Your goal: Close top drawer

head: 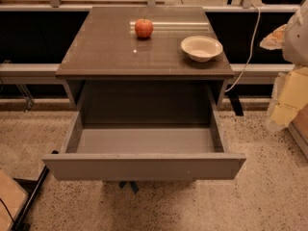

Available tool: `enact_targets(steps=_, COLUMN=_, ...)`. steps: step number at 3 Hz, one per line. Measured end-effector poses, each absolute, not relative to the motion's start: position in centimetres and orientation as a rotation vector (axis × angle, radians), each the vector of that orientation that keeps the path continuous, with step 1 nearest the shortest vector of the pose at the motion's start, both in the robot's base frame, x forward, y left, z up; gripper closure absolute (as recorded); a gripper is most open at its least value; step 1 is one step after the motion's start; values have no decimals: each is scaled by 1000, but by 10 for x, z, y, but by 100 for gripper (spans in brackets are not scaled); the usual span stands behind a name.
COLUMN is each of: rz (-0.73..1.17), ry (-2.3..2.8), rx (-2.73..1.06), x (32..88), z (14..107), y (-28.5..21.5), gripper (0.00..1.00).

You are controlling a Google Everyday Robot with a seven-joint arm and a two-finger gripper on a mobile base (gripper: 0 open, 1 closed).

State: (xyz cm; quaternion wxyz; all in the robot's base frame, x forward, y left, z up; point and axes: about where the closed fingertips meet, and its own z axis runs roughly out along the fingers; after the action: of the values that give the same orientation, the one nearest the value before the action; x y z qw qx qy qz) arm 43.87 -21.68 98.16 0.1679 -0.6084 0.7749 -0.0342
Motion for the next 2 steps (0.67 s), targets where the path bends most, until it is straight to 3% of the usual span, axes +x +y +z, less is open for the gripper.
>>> enact_targets(steps=1, rz=-97, ry=2204, rx=-1731, x=439, z=982, y=-217, gripper=0)
enact_targets(steps=2, rz=-105, ry=2198, rx=-1726, x=439, z=984, y=-216, gripper=14)
